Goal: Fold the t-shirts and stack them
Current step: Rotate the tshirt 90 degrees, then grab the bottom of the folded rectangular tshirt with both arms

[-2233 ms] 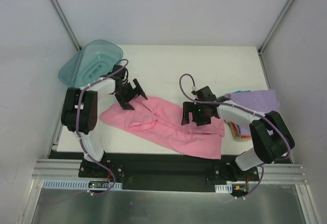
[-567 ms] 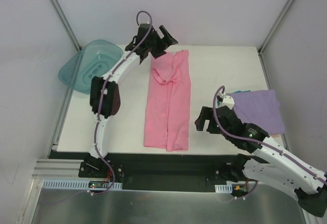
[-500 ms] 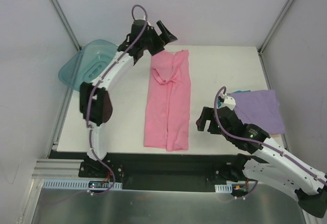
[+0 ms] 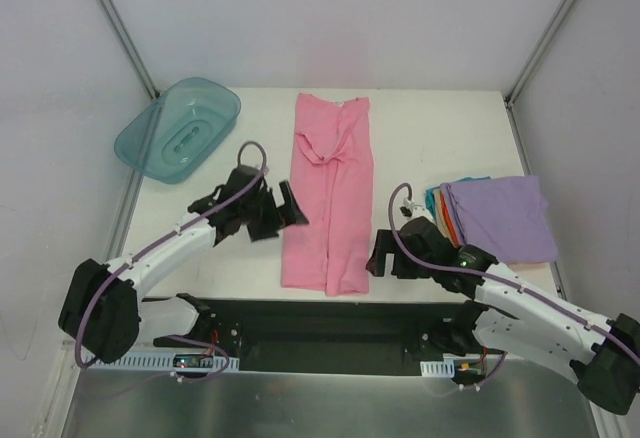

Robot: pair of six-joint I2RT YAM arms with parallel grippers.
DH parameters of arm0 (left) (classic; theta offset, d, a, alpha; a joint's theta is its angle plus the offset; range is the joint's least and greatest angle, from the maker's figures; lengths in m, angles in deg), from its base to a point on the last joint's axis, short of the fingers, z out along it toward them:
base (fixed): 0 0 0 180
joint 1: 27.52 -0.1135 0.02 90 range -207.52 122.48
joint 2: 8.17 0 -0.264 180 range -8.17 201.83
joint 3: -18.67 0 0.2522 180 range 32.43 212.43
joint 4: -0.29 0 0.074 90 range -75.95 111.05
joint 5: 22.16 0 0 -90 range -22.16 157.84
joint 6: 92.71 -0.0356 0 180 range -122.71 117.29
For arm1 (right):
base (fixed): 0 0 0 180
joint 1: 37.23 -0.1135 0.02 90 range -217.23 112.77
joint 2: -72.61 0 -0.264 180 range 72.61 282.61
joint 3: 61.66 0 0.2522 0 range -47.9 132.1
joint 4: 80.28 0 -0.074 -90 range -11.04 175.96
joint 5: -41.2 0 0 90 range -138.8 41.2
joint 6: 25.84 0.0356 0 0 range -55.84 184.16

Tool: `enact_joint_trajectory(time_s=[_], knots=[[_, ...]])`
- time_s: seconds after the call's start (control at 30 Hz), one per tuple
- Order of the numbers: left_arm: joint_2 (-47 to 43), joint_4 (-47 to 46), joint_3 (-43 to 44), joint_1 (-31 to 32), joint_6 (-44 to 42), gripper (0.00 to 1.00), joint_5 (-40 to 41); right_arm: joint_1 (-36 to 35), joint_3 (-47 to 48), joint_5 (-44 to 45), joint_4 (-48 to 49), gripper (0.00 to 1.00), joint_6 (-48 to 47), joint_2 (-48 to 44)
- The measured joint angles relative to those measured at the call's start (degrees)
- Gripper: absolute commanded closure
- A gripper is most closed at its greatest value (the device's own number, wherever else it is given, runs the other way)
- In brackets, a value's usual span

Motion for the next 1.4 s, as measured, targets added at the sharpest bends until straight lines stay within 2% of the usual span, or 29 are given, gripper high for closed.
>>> enact_joint_trajectory(time_s=[0.07, 0.23, 0.3, 0.47, 0.5, 0.6, 0.63, 0.7, 0.73, 0.8, 0.83, 0.97, 1.0, 1.03, 1.07, 1.2, 1.4], knots=[[-2.14, 4.42, -8.15, 1.79, 1.09, 0.01, -0.35, 0.0, -2.6, -4.76, 2.51, 0.01, 0.66, 0.94], [-10.86, 9.27, -19.23, 4.26, 4.61, 0.03, -2.6, 0.0, -4.48, -12.07, 6.14, 0.07, 1.57, 5.7], [-11.76, 9.29, -21.0, 4.61, 5.73, 0.15, -3.41, 0.0, -5.38, -14.01, 7.65, 0.11, 1.95, 6.91], [-9.01, 8.5, -22.03, 5.46, 7.78, 0.32, -5.22, 0.0, -6.73, -18.53, 11.63, 0.26, 3.13, 11.23], [-8.13, 7.96, -22.03, 5.73, 7.85, 0.4, -5.31, 0.0, -6.86, -18.91, 12.15, 0.28, 3.34, 11.89], [-4.9, 6.56, -22.03, 5.75, 7.74, 0.54, -5.81, 0.0, -7.67, -20.61, 14.36, 0.33, 3.96, 13.73], [-3.5, 6.21, -22.03, 5.86, 7.61, 0.66, -6.12, 0.0, -7.85, -21.33, 14.93, 0.38, 4.31, 14.14], [-1.05, 5.49, -21.81, 6.23, 7.78, 0.77, -7.28, -0.02, -8.07, -21.73, 16.15, 0.43, 4.63, 14.73], [-0.04, 5.05, -21.79, 6.47, 7.69, 0.85, -7.76, -0.02, -8.31, -21.81, 16.65, 0.47, 4.87, 14.97], [1.64, 4.55, -21.73, 6.49, 7.61, 0.95, -8.55, 0.0, -9.01, -22.29, 18.21, 0.54, 5.64, 15.34], [2.16, 4.37, -21.73, 6.49, 7.61, 0.98, -8.59, 0.0, -9.38, -22.49, 19.08, 0.61, 5.88, 15.63], [3.39, 3.23, -21.73, 6.49, 7.54, 1.0, -9.09, 0.0, -9.79, -22.99, 20.98, 0.78, 6.45, 17.59], [3.61, 3.04, -21.73, 6.49, 7.54, 1.0, -9.16, -0.02, -9.79, -23.23, 21.62, 0.84, 6.49, 18.18], [3.72, 2.84, -21.73, 6.49, 7.56, 1.0, -9.25, -0.07, -9.81, -23.41, 22.16, 0.96, 6.45, 18.73], [3.8, 2.58, -21.75, 6.49, 7.54, 1.0, -9.38, -0.11, -9.86, -23.56, 22.71, 0.99, 6.32, 19.3], [3.21, 1.99, -22.27, 6.49, 7.5, 1.0, -9.38, -0.79, -10.03, -24.26, 24.15, 0.99, 6.25, 20.57], [-3.13, 1.2, -25.42, 7.21, 6.64, 1.0, -6.78, -2.6, -10.27, -24.26, 25.07, 0.99, 6.14, 20.37]])
